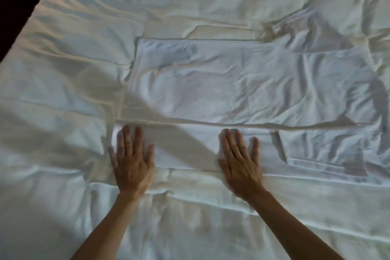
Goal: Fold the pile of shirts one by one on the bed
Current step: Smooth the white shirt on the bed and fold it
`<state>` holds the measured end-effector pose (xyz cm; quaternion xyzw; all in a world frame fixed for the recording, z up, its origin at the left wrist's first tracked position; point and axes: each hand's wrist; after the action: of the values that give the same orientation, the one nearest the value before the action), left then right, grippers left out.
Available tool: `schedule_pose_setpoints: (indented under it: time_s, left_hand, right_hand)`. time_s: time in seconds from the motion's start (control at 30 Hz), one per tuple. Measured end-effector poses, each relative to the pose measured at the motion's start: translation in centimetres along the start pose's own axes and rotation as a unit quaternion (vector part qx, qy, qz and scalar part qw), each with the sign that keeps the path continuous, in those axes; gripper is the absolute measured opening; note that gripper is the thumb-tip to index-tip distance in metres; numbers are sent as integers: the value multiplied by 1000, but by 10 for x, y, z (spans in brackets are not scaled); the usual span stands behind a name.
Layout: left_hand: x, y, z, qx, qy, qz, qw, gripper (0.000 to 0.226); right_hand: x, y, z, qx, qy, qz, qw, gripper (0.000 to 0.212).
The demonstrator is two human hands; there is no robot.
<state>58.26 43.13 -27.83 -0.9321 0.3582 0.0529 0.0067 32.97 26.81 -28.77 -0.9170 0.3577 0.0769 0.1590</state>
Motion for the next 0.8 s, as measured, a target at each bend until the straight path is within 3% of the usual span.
schedule_pose_setpoints:
  time_s: [0.07, 0.13, 0.33, 0.5, 0.63, 0.73, 0.8]
  left_hand:
    - [-2, -7, -5, -19, -8, -68, 998, 63]
    - [-5, 6, -10, -37, -8, -75, 996, 67]
    - [34, 107, -35, -119, 40, 74, 989, 65]
    - [123, 200, -46, -140, 46, 206, 967, 52]
    - [186, 254, -53, -113, 62, 296, 947, 42]
    - [223, 284, -53, -99, 63, 327, 938, 28]
    - [240, 299, -48, -83, 43, 337, 937, 30]
  right_hand:
    - [0, -1, -2, -2, 0, 2, 1000, 65]
    - [-1, 0, -4, 17, 7, -5, 1000, 62]
    - [32, 39, -60, 108, 125, -47, 985, 50]
    - [121, 120, -129, 76, 191, 28, 978, 54]
    - [196, 169, -174, -2, 125, 65, 990, 58]
    - [238, 191, -192, -34, 57, 88, 994, 58]
    - [261, 204, -199, -39, 26, 101, 994, 63]
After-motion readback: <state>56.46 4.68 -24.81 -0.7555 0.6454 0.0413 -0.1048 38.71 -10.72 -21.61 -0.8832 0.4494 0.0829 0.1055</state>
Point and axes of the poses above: each hand's wrist, its own x-axis towards the middle knuckle, its own z-axis out of the palm, y = z × x, and after that the axes turned 7 degrees about -y, right-handed
